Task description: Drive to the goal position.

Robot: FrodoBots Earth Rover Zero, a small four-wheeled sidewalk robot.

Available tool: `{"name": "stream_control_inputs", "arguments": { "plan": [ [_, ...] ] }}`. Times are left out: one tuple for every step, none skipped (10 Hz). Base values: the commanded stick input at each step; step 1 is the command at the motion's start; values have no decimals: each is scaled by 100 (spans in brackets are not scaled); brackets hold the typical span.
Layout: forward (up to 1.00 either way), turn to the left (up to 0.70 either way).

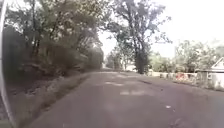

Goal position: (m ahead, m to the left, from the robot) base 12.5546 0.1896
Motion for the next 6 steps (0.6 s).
{"name": "stream_control_inputs", "arguments": {
  "plan": [
    [70,0],
    [70,0],
    [70,0],
    [70,0],
    [70,0],
    [70,0]
  ]
}}
